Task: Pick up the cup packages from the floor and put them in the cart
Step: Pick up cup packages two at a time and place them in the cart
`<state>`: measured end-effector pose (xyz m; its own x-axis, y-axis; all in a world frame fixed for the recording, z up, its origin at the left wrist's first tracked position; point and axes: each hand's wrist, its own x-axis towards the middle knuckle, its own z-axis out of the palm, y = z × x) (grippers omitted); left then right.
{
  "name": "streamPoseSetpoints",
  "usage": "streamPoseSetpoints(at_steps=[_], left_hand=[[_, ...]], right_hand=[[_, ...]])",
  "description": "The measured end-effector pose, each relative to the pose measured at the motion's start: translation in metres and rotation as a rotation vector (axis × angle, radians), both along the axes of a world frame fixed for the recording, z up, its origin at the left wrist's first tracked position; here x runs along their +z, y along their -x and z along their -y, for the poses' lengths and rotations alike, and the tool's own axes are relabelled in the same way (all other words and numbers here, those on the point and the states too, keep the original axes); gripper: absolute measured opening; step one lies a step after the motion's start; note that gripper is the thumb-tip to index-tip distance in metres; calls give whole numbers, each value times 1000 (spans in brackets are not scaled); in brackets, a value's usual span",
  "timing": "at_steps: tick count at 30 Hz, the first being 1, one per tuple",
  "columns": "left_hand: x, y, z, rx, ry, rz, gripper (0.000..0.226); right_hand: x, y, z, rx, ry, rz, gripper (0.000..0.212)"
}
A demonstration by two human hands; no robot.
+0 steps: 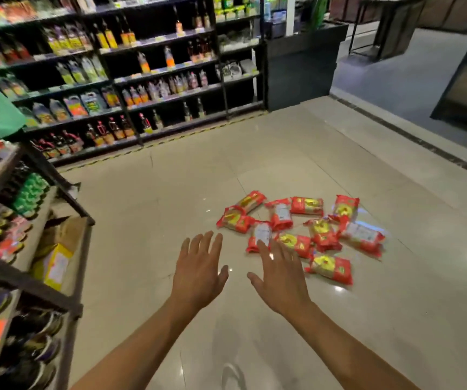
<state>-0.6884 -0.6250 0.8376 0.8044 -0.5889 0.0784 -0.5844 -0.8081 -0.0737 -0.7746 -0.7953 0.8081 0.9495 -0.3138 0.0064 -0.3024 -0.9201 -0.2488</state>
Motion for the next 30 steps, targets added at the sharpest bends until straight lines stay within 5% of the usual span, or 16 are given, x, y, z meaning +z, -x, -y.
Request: streamPoseSetpoints(at_steps=[10, 20, 30], left_hand=[[-61, -192, 53, 10, -29, -191, 73], [-93, -413, 140, -141, -190, -174, 73], [-211, -602, 286, -316, -401, -301, 74]], right_hand=[[-49, -179, 71, 0, -65, -185, 78], [-94, -354, 153, -166, -188, -259, 75], [-236, -525, 270, -394, -414, -366, 76]])
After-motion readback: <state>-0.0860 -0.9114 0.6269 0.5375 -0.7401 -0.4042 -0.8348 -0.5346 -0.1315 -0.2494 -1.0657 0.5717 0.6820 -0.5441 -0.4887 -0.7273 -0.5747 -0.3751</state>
